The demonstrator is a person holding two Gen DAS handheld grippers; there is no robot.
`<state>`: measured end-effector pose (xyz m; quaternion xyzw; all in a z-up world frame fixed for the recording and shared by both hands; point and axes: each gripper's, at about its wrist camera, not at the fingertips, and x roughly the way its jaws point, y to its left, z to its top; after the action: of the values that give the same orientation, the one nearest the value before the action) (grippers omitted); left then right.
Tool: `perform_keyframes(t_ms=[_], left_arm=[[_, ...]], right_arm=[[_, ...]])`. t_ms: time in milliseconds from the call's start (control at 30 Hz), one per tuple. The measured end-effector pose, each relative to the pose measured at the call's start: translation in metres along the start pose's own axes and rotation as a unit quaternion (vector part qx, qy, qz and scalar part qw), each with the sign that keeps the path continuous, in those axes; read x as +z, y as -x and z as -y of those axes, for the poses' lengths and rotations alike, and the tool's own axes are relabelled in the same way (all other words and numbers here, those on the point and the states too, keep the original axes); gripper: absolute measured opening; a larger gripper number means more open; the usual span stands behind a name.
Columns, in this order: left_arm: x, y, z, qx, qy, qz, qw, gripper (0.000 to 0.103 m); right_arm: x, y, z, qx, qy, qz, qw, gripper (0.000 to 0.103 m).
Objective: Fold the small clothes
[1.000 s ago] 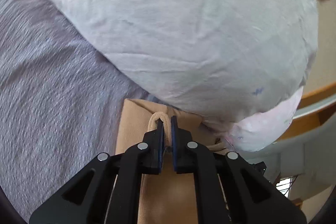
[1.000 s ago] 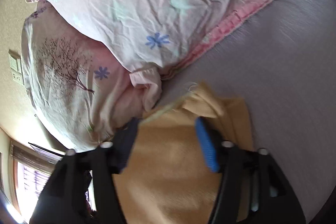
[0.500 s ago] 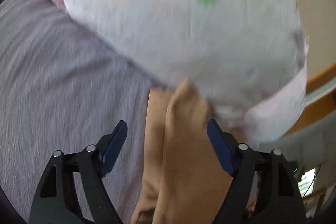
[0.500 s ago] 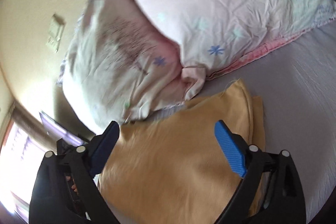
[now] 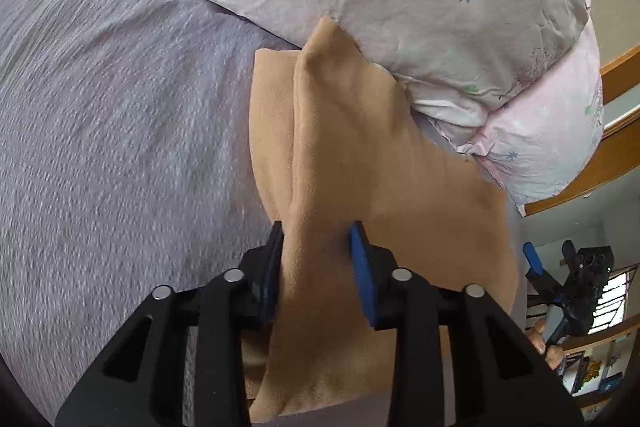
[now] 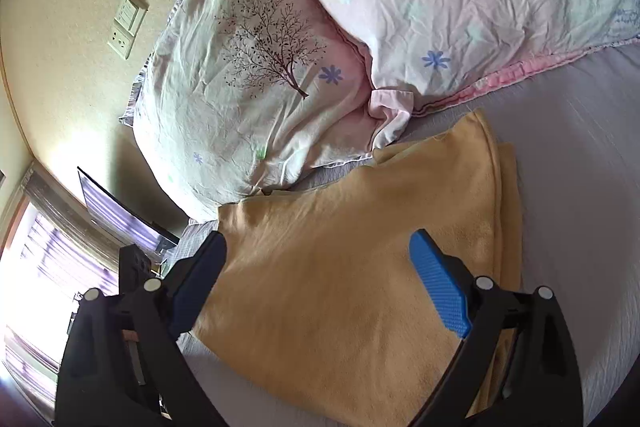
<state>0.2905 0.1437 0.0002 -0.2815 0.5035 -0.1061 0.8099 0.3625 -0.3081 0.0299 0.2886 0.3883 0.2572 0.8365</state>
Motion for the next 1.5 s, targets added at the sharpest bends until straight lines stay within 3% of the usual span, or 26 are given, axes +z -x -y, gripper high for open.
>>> perform_keyframes(t_ms=[33, 133, 233, 367, 467, 567, 633, 700, 800, 833, 867, 900, 933, 1000, 1100, 1233, 1267, 1300, 1400, 1433, 1500], left_arm=[[0.001, 0.000, -0.002, -0.010, 0.009, -0.004, 0.9999, 0.017], [0.008, 0.004, 0.001, -0.042, 0.042, -0.002, 0.9983, 0.015], [0.018, 0.029, 0.024, -0.075, 0.037, 0.018, 0.9964, 0.014], [0.019, 0.035, 0.106, -0.118, -0.019, 0.029, 0.9924, 0.014], [-0.002, 0.003, 0.184, -0.146, -0.079, 0.001, 0.9861, 0.014], [-0.038, -0.062, 0.250, -0.162, -0.131, -0.055, 0.9765, 0.014], [-0.058, -0.097, 0.268, -0.180, -0.156, -0.113, 0.9646, 0.015], [-0.071, -0.116, 0.273, -0.212, -0.149, -0.164, 0.9519, 0.014], [-0.073, -0.092, 0.265, -0.260, -0.167, -0.154, 0.9385, 0.017], [-0.069, -0.076, 0.258, -0.268, -0.175, -0.132, 0.9379, 0.031], [-0.063, -0.054, 0.245, -0.269, -0.182, -0.098, 0.9407, 0.059], [-0.063, -0.038, 0.234, -0.265, -0.184, -0.078, 0.9435, 0.069], [-0.060, -0.022, 0.218, -0.246, -0.188, -0.049, 0.9497, 0.072], [-0.057, -0.003, 0.193, -0.203, -0.205, -0.027, 0.9572, 0.072], [-0.057, -0.009, 0.183, -0.171, -0.209, -0.023, 0.9626, 0.072], [-0.072, -0.024, 0.187, -0.169, -0.235, -0.039, 0.9565, 0.072], [-0.077, -0.032, 0.192, -0.161, -0.247, -0.045, 0.9544, 0.072], [-0.082, -0.044, 0.200, -0.152, -0.256, -0.050, 0.9534, 0.072], [-0.099, -0.053, 0.198, -0.123, -0.281, -0.058, 0.9501, 0.072], [-0.103, -0.052, 0.193, -0.122, -0.284, -0.057, 0.9492, 0.072], [-0.104, -0.052, 0.190, -0.136, -0.282, -0.065, 0.9475, 0.072]], right_arm=[[0.000, 0.001, 0.002, 0.001, -0.003, 0.001, 1.000, 0.093], [-0.001, 0.008, 0.005, 0.006, -0.009, 0.006, 1.000, 0.093], [0.000, 0.024, 0.009, 0.013, -0.009, 0.024, 1.000, 0.093], [-0.001, 0.050, 0.020, 0.017, -0.022, 0.055, 0.998, 0.093], [-0.004, 0.068, 0.034, 0.010, -0.040, 0.076, 0.996, 0.093], [-0.008, 0.079, 0.053, -0.007, -0.066, 0.084, 0.994, 0.093], [-0.010, 0.084, 0.066, -0.013, -0.086, 0.082, 0.993, 0.093], [-0.011, 0.090, 0.074, -0.023, -0.094, 0.077, 0.992, 0.093], [-0.009, 0.096, 0.074, -0.026, -0.079, 0.070, 0.994, 0.093], [-0.008, 0.096, 0.072, -0.020, -0.075, 0.066, 0.995, 0.093], [-0.007, 0.093, 0.068, -0.010, -0.068, 0.055, 0.996, 0.091], [-0.008, 0.091, 0.063, -0.003, -0.060, 0.046, 0.997, 0.087], [-0.009, 0.089, 0.057, 0.004, -0.049, 0.034, 0.998, 0.084], [-0.016, 0.085, 0.040, 0.017, -0.020, 0.010, 1.000, 0.077], [-0.034, 0.084, 0.013, 0.033, 0.025, -0.014, 0.999, 0.074], [-0.053, 0.077, -0.009, 0.009, 0.068, -0.035, 0.997, 0.074], [-0.056, 0.069, -0.012, -0.010, 0.077, -0.042, 0.996, 0.056], [-0.058, 0.064, -0.012, -0.029, 0.082, -0.051, 0.995, 0.005], [-0.058, 0.077, 0.000, -0.054, 0.052, -0.032, 0.997, 0.008], [-0.057, 0.086, 0.009, -0.066, 0.034, -0.021, 0.997, 0.008], [-0.064, 0.090, 0.030, -0.075, -0.001, -0.039, 0.996, 0.008]])
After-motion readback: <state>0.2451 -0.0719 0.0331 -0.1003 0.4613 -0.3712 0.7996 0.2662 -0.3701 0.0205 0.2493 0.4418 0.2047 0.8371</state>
